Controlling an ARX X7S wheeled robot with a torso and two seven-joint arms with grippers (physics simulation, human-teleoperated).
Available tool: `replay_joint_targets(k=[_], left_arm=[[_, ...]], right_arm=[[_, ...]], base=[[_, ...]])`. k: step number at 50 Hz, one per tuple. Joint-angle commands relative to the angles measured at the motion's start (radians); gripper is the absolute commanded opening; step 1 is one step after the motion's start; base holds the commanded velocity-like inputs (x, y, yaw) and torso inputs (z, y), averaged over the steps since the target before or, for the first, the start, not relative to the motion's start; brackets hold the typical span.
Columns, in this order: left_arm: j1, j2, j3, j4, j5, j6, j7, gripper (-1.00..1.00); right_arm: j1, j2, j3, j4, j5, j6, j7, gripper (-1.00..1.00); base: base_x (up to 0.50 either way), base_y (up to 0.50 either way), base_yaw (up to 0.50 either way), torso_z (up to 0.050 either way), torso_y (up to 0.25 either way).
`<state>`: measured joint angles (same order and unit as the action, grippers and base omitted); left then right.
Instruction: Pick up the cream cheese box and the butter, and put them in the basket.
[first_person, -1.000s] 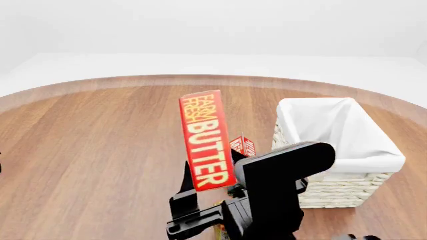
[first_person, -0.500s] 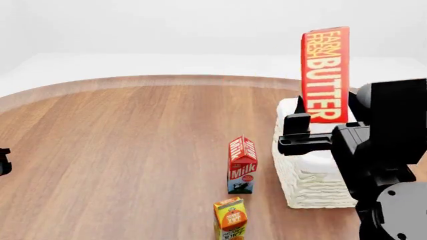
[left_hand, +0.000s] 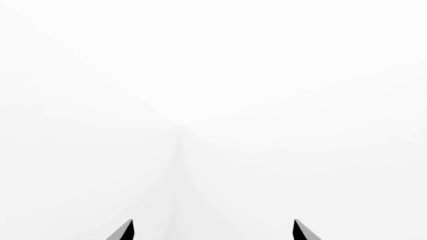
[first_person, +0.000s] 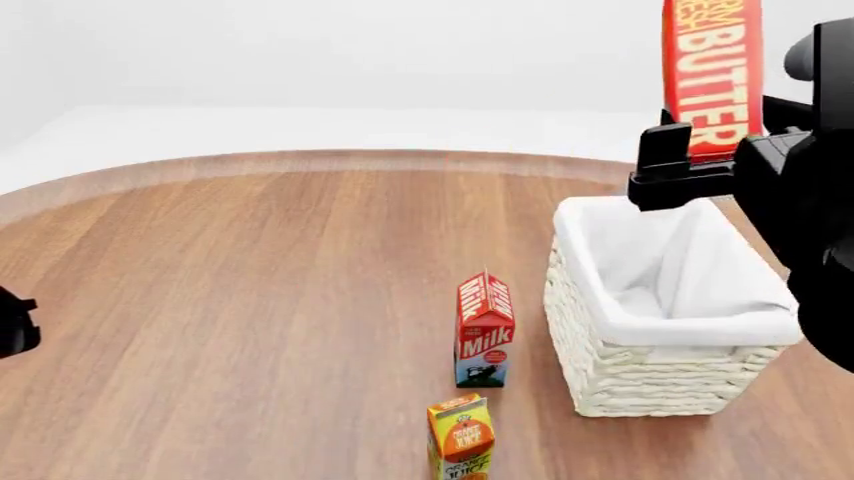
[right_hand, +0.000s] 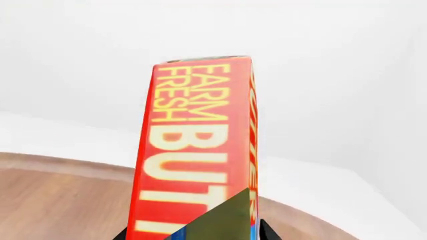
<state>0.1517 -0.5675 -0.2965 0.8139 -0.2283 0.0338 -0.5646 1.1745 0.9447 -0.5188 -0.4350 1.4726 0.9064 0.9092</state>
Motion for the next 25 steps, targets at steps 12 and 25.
replay_joint_targets(k=[12,25], left_arm=[[-0.001,0.015,-0.002,0.009,0.028,-0.002,0.021,1.0],[-0.003,0.012,0.002,0.011,0.024,-0.011,0.022,1.0]], right_arm=[[0.166,-0.06,-0.05,0.408,-0.072,0.133,-0.369,-1.0],[0.317,-0.133,-0.178,0.706,-0.269,0.165,-0.519,-1.0]], base=[[0.0,0.0,0.0,0.001,0.001],[0.0,0.0,0.0,0.0,0.002]])
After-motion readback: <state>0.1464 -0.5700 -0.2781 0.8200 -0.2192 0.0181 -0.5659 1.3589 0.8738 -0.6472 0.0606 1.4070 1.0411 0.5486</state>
